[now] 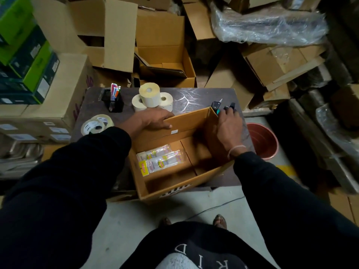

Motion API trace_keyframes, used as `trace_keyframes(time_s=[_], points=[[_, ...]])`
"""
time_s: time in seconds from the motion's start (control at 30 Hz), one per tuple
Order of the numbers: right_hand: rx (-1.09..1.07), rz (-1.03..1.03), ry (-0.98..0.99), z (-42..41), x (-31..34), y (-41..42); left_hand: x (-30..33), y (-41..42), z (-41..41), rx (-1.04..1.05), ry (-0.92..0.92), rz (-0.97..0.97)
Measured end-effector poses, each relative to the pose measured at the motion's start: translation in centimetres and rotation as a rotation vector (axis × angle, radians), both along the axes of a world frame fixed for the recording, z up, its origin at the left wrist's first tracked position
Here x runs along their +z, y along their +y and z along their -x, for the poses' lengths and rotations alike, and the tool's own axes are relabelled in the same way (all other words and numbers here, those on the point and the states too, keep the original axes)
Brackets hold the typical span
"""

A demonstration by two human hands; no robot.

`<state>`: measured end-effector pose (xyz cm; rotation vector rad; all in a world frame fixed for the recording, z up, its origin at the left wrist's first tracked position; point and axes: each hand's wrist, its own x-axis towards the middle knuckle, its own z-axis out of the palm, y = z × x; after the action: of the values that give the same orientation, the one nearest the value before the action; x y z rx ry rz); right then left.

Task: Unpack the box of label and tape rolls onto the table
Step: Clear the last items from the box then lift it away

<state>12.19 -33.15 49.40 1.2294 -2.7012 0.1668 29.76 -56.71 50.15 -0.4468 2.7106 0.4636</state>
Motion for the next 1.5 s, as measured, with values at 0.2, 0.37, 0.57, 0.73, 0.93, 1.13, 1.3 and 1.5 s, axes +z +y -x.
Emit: trace_keyframes(time_s=[0.2,0.37,0.57,0.73,0.93,1.13,1.3,1.5], points=[[0.417,-0.363,-0.349,-4.4,-4.9,-3.8,-1.5,1.8,-0.1,0.033,0.139,-0.033],[0.261,-0.628,-0.558,-5.8,-10.8,-5.7,-2.3,1.7,-2.4,0.148,0.171,-0.099],[0.087,-0.417,-0.723,-6.6,-13.8,-6.5,-2.5,0.8,-4.1,0.205,0.236,-0.26],[-0.088,-0.067,-1.517,-4.0,-9.6,-5.5,-1.3,0.7,-2.7,0.129,0.162,-0.348],[0.137,0.085,-1.856,1.1,3.1,0.9,-0.7,0.8,1.5,0.111,0.11,-0.421],[0.156,0.092,-1.275,9.1,11.7,7.5,0.3,2.8,6.0,0.08,0.167,-0.489],[-0.103,0.422,-1.158,15.4,9.3,11.2,0.3,4.3,9.8,0.018,0.107,-0.41],[-0.544,0.468,-1.11,21.4,2.0,14.2,0.2,7.6,14.3,-0.06,0.033,-0.428]])
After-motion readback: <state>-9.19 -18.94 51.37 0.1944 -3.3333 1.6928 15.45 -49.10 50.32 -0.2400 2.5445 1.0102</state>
